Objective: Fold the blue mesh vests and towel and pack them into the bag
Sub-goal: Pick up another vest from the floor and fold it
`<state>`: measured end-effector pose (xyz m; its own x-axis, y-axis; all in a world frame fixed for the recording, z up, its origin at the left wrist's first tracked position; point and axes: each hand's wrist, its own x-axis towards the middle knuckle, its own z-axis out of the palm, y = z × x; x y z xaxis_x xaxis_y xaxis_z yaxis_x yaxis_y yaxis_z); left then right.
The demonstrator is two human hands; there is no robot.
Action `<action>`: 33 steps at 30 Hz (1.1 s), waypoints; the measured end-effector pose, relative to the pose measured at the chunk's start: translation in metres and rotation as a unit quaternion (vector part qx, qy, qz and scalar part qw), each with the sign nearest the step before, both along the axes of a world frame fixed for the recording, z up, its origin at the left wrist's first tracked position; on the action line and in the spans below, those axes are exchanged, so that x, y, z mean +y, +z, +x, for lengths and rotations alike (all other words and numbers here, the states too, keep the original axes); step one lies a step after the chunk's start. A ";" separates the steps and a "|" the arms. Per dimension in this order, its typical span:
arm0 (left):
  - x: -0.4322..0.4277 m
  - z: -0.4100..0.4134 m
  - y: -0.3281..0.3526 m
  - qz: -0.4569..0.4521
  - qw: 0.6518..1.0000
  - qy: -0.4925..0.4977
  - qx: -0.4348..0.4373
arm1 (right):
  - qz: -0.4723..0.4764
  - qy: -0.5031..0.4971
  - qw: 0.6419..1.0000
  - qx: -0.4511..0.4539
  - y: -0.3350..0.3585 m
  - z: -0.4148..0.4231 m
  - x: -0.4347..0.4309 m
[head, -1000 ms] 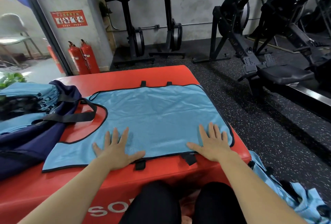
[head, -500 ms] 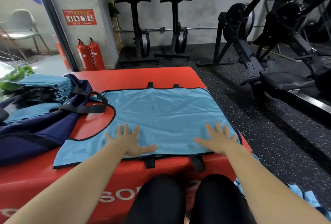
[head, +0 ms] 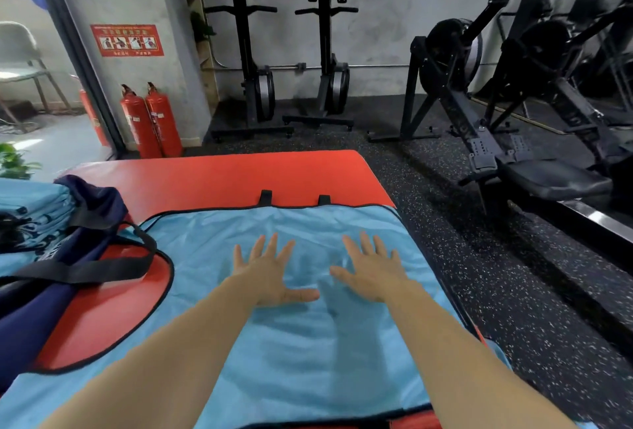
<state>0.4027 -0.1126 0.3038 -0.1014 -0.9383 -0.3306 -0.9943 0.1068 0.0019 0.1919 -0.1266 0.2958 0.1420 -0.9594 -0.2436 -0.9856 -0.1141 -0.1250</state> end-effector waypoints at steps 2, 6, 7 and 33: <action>-0.017 -0.001 -0.004 0.002 1.000 -0.014 0.002 | 0.000 0.018 1.000 -0.002 -0.002 -0.002 -0.024; -0.032 -0.001 -0.015 0.037 0.999 -0.023 -0.021 | -0.013 -0.006 0.999 0.033 -0.009 -0.035 -0.075; -0.035 -0.001 -0.016 0.043 0.998 -0.022 -0.025 | -0.019 -0.027 0.998 0.054 -0.011 -0.046 -0.086; -0.164 0.082 0.001 -0.120 0.986 0.117 0.019 | -0.105 -0.061 0.993 0.008 -0.014 -0.036 -0.177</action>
